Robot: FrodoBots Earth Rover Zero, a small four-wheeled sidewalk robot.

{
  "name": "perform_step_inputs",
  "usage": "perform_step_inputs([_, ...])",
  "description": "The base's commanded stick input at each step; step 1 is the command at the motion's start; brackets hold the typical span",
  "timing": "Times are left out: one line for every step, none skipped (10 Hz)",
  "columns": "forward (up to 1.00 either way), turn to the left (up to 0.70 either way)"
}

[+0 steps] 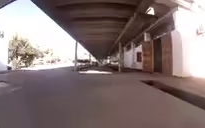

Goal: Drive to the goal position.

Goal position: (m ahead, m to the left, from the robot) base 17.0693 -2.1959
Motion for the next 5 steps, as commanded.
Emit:
perform_step_inputs([0.94,0.01])
perform_step_inputs([0.94,0.01])
perform_step_inputs([0.94,0.01])
perform_step_inputs([0.94,0.01])
perform_step_inputs([0.94,0.01])
